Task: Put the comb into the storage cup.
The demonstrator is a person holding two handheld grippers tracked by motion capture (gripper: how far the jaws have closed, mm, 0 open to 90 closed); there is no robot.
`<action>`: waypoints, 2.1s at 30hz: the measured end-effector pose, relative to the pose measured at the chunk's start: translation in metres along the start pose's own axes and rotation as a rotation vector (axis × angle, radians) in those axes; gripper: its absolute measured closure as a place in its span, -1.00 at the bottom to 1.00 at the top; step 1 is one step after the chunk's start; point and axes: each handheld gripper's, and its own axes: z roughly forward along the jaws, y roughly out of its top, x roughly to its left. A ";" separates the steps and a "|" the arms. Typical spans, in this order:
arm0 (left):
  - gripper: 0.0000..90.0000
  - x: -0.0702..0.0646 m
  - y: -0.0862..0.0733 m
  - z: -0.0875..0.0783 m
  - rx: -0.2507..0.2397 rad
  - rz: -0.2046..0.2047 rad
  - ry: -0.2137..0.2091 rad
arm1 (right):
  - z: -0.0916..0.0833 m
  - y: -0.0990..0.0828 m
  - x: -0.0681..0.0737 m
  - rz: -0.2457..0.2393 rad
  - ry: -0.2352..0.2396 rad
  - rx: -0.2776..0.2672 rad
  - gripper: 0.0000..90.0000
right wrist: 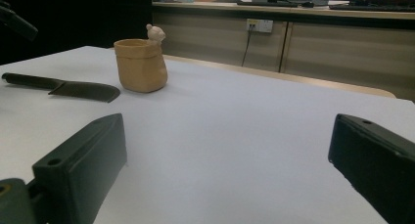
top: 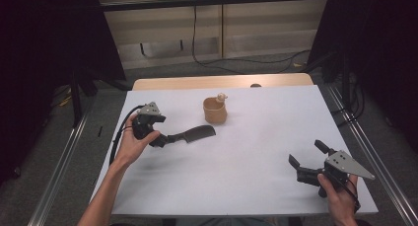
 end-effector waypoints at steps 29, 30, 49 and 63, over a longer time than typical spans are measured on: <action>-0.66 0.016 0.003 0.044 0.245 0.071 -0.015 | 0.001 0.000 0.001 -0.008 0.007 0.004 -0.99; -0.62 0.016 0.005 0.046 0.267 0.094 -0.018 | 0.001 0.000 0.002 -0.008 0.008 0.004 -0.99; -0.03 0.021 0.010 0.056 0.357 0.131 -0.055 | 0.001 -0.001 0.003 -0.027 0.020 0.014 -0.99; 0.23 0.018 0.016 0.068 0.422 0.145 -0.086 | 0.001 -0.002 0.002 -0.032 0.018 0.023 -0.99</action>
